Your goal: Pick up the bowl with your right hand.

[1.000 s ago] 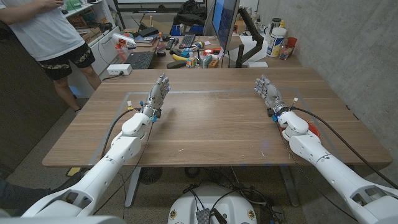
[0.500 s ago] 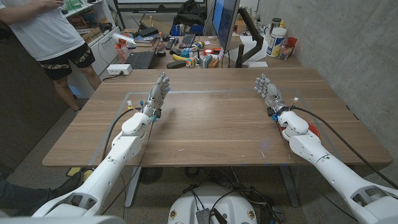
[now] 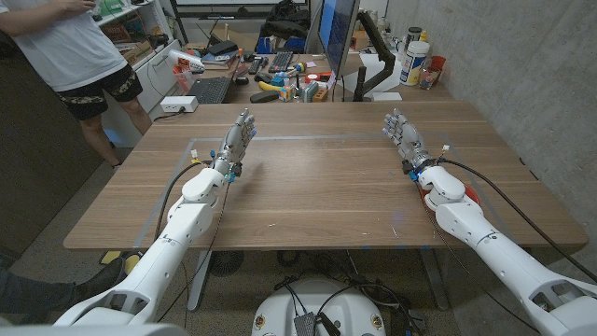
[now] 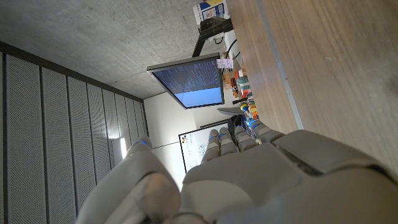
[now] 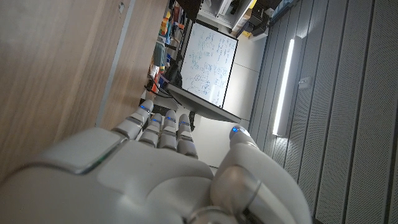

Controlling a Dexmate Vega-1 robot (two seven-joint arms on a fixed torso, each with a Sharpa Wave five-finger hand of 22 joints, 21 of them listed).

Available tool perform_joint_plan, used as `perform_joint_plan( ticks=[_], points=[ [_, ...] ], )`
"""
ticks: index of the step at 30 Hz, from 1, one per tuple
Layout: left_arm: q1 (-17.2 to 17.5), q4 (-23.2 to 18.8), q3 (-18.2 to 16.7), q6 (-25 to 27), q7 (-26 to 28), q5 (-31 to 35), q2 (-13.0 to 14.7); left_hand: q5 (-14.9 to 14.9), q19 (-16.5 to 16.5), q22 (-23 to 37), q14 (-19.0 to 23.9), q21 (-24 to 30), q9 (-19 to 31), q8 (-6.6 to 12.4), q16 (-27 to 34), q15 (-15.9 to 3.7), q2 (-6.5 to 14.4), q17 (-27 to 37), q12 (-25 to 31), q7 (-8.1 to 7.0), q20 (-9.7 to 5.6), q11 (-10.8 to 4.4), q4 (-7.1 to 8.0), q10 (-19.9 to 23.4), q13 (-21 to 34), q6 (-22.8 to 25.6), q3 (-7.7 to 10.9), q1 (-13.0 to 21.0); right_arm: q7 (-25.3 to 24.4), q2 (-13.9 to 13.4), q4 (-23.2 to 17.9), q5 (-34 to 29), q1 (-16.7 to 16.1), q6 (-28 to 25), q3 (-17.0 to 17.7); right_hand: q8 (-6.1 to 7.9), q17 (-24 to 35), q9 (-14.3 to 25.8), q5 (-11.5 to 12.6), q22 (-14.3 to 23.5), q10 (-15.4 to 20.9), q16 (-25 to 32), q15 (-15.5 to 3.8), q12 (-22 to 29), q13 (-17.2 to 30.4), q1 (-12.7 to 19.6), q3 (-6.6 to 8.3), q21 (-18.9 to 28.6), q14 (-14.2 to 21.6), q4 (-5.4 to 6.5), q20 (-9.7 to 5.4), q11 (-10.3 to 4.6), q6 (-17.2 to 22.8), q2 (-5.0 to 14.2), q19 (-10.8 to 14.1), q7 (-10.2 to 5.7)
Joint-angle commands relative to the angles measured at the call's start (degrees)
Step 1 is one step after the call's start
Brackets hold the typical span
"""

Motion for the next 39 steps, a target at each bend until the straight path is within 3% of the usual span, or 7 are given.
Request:
perform_joint_plan(
  ticks=[1, 39],
  points=[
    [0.28, -0.68, -0.67, 0.68, -0.55, 1.01, -0.62, 0.08, -0.51, 0.30, -0.23, 0.17, 0.11, 0.13, 0.14, 0.13, 0.01, 0.20, 0.19, 0.26, -0.52, -0.10, -0.23, -0.47, 0.24, 0.09, 0.11, 0.79, 0.18, -0.98, -1.01, -0.03, -0.97, 0.83, 0.58, 0.16, 0.11, 0.19, 0.30, 0.12, 0.57, 0.28, 0.21, 0.09, 0.05, 0.53, 0.04, 0.17, 0.29, -0.28, -0.09, -0.27, 0.71, -0.14, 0.39, -0.11],
    [0.53, -2.22, -0.04, 1.68, -0.19, 2.06, -0.91, -0.24, -0.70, 0.31, -0.23, 0.14, 0.12, 0.04, 0.14, 0.30, 0.23, 0.22, 0.20, 0.32, -0.44, 0.02, -0.30, -0.20, 0.25, 0.29, -0.30, 1.15, 1.73, -4.35, -2.67, -1.17, -3.39, 5.01, 2.17, 0.10, -0.01, 0.20, 0.42, 0.11, 1.14, 0.31, -0.35, 0.14, 0.05, 1.31, 0.09, 0.11, 1.00, -1.21, -0.20, -0.86, 1.07, -0.33, 0.64, -0.56]
  ],
)
